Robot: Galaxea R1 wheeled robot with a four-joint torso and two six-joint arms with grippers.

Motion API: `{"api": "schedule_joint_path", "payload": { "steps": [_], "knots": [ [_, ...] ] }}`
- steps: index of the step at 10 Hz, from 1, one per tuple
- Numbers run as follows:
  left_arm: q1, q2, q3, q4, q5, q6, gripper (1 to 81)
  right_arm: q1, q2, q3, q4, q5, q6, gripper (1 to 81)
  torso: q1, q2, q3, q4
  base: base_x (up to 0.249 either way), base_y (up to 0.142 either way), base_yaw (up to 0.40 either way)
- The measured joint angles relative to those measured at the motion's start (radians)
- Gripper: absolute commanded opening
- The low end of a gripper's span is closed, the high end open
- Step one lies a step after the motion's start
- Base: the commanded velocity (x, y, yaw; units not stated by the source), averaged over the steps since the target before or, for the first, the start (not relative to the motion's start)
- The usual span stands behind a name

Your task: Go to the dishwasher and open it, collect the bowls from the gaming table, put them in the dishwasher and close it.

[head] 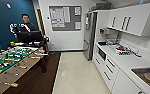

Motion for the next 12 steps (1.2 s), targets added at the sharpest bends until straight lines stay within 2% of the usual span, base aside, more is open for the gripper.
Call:
{"api": "schedule_joint_path", "payload": {
  "steps": [7,12],
  "knots": [
    [0.000,-0.001,0.000,0.000,0.000,0.000,81.1,0.003,0.002,0.000,-0.006,-0.009,-0.003,81.1,0.000,0.000,0.000,0.000,0.000,0.000,0.302],
    [0.003,-0.001,0.004,0.000,0.001,0.000,81.1,0.003,-0.051,0.057,-0.004,-0.004,-0.003,81.1,0.000,0.000,0.000,0.000,0.000,0.000,0.301]
  ]
}}
